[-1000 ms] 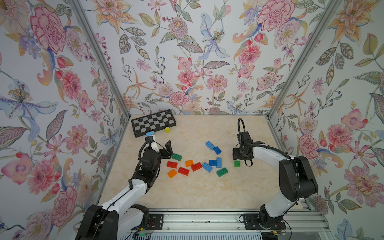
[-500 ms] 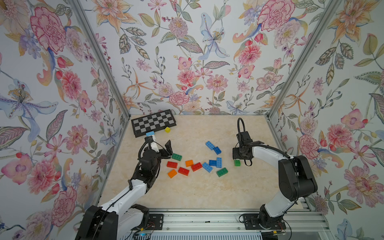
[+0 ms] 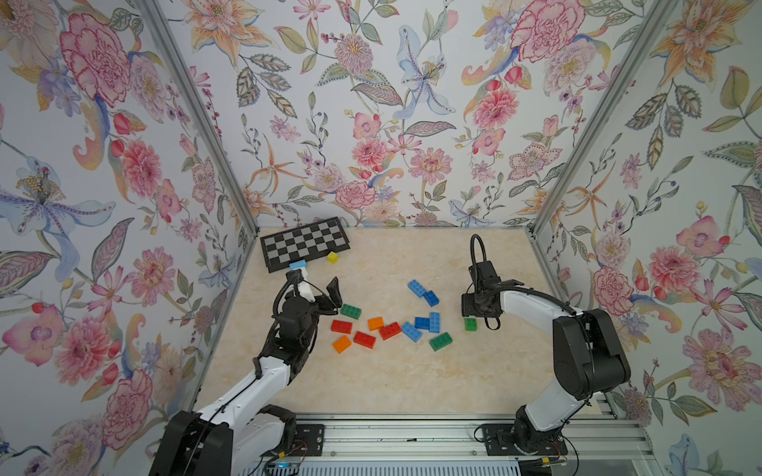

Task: Assemble a rectangle with lego
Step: Assemble the lego brick with the lego brick.

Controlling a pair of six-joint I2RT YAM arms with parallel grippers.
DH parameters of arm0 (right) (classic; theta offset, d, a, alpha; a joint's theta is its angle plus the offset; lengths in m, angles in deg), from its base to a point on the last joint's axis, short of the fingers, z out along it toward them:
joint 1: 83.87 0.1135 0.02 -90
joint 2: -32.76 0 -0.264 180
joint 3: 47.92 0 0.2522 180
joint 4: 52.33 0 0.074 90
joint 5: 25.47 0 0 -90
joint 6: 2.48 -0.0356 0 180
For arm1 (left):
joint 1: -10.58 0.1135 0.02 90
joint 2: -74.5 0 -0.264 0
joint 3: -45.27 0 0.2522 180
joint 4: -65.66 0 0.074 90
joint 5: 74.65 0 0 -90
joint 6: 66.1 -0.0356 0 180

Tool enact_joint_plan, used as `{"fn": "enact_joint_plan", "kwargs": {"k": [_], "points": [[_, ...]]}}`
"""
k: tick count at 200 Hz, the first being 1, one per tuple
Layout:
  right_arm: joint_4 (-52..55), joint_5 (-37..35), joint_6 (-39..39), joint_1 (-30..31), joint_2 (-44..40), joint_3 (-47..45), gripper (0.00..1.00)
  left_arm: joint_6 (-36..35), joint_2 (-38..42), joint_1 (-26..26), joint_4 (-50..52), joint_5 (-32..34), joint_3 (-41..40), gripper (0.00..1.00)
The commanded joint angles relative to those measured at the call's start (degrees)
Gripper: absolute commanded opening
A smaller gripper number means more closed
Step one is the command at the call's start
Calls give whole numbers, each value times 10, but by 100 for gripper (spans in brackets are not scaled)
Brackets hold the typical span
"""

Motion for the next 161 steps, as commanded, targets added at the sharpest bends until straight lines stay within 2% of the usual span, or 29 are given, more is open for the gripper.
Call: {"fn": "enact_joint_plan", "kwargs": {"k": [1, 97, 161], "points": [[23, -13, -8, 3, -18, -10, 35, 6, 11, -3, -2, 10, 1, 99], [25, -22, -16, 1, -13, -17, 35, 8, 16, -3, 0, 9, -2, 99], [25, -22, -15, -1, -14, -26, 31, 8, 15, -3, 0, 9, 1, 99]]}}
